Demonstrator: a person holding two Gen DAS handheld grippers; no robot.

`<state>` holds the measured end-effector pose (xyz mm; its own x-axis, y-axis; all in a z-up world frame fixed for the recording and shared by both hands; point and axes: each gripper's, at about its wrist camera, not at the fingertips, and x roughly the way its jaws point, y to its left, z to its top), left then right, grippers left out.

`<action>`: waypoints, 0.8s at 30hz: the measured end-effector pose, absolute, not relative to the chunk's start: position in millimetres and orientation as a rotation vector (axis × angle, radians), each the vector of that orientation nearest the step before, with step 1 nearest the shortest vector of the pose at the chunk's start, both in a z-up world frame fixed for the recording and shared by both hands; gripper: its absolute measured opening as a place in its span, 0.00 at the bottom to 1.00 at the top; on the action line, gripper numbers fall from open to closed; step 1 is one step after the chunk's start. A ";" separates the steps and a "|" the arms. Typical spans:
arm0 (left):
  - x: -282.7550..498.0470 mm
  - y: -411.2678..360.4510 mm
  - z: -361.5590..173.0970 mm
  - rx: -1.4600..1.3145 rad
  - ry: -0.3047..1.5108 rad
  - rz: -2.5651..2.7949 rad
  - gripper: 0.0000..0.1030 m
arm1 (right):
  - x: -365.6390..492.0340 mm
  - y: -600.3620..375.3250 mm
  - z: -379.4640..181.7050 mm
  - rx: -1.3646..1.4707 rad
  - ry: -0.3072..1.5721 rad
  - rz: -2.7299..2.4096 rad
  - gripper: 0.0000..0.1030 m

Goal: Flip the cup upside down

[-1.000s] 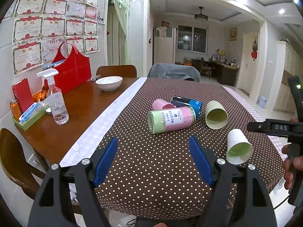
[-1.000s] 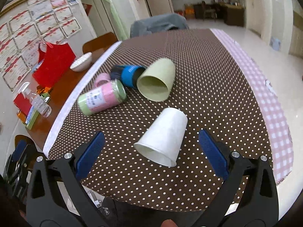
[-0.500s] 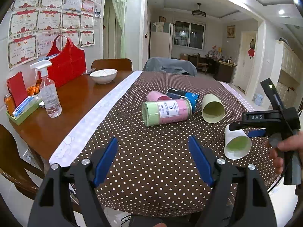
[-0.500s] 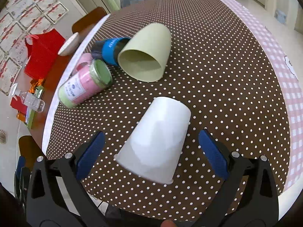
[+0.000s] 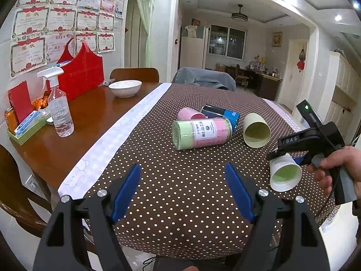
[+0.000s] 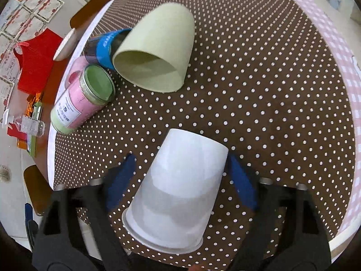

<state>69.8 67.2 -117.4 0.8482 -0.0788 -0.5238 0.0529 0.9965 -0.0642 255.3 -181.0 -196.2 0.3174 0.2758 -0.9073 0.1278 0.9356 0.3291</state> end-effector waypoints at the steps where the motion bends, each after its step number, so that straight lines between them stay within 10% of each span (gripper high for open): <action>1: 70.0 67.6 -117.2 -0.048 0.554 -0.069 0.74 | 255.2 -180.6 -196.4 0.365 1.254 0.104 0.64; 24: 71.3 54.2 -108.5 -0.028 0.566 -0.091 0.74 | 183.1 -179.4 -140.4 0.348 0.903 0.265 0.57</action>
